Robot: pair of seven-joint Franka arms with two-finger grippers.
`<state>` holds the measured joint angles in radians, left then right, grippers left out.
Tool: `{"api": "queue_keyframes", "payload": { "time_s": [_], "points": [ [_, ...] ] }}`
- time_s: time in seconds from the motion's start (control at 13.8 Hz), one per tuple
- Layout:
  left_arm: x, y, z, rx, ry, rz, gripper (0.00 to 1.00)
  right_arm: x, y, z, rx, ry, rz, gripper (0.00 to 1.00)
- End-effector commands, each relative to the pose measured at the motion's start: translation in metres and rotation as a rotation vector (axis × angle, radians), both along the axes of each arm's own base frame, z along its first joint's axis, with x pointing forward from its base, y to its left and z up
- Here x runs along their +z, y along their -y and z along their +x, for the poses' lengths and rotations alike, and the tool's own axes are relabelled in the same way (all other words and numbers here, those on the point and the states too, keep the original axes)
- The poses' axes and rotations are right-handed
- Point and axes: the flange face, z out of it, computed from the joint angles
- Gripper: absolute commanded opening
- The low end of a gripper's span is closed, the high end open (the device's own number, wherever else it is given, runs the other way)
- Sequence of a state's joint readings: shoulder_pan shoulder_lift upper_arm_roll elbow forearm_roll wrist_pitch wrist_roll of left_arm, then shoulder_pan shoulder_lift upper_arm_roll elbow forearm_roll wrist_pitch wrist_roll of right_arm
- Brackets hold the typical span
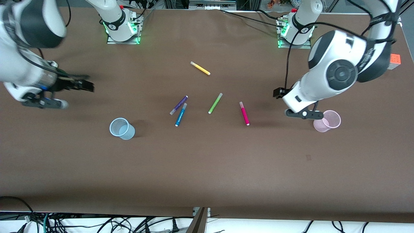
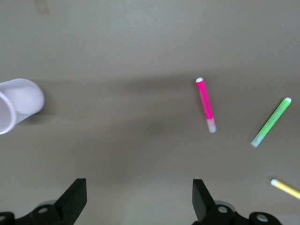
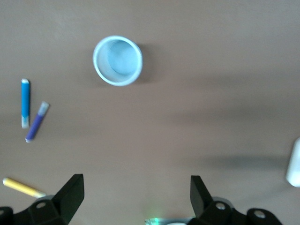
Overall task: Place pink and blue markers in matching cups
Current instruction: 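Reach the right gripper to the blue marker while the left gripper reaches the pink marker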
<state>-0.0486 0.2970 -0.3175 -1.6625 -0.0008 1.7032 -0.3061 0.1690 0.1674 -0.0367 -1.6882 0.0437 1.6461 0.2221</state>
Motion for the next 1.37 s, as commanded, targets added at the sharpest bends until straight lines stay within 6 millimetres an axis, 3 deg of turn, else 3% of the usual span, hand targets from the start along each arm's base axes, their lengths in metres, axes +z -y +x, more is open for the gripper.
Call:
{"api": "queue_keyframes", "payload": {
  "time_s": [0.0,0.14,0.29,0.58,0.72,0.87,1.3],
  "points": [
    [-0.031,0.014,-0.001,0.061,0.025,0.001,0.94,-0.034,-0.059,0.012,-0.053,0.029,-0.035,1.00],
    [-0.071,0.026,-0.013,0.103,0.071,-0.008,0.93,-0.061,-0.099,0.015,-0.079,0.047,-0.054,1.00],
    [-0.106,0.047,-0.033,0.142,0.107,-0.013,0.92,-0.090,-0.126,0.021,-0.086,0.076,-0.054,1.00],
    [-0.157,0.092,-0.063,0.155,0.096,-0.010,0.84,-0.153,-0.186,0.022,-0.168,0.125,-0.059,1.00],
    [-0.175,0.099,-0.067,0.149,0.097,-0.022,0.80,-0.183,-0.211,0.021,-0.200,0.155,-0.049,1.00],
    [-0.197,0.116,-0.082,0.114,0.062,-0.009,0.70,-0.211,-0.234,0.017,-0.218,0.183,-0.038,1.00],
    [-0.236,0.123,-0.084,0.066,0.090,-0.006,0.68,-0.277,-0.280,0.003,-0.193,0.261,0.014,1.00]
  ]
}}
